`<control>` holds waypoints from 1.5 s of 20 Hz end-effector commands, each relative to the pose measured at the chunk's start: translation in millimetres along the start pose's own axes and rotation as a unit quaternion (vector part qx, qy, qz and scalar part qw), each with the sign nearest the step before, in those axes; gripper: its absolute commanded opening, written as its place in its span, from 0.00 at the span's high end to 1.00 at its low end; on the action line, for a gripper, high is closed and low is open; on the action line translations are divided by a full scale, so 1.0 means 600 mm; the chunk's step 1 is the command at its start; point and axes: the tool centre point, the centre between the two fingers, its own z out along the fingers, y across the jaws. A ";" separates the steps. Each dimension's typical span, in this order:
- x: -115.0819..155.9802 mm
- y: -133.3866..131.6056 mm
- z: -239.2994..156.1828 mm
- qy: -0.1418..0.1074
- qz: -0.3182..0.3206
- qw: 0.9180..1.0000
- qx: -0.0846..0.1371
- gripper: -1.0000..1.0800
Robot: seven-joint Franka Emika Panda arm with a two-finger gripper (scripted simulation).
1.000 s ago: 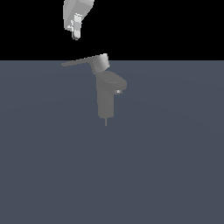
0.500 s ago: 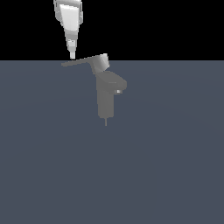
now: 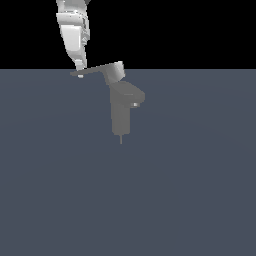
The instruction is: Turn on the faucet by rotating a designated handle.
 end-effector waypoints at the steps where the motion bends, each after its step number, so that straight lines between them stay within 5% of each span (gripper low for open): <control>1: -0.002 -0.005 0.004 0.002 0.006 1.000 0.000 1.00; 30: -0.008 0.088 0.006 0.003 0.007 1.000 0.000 1.00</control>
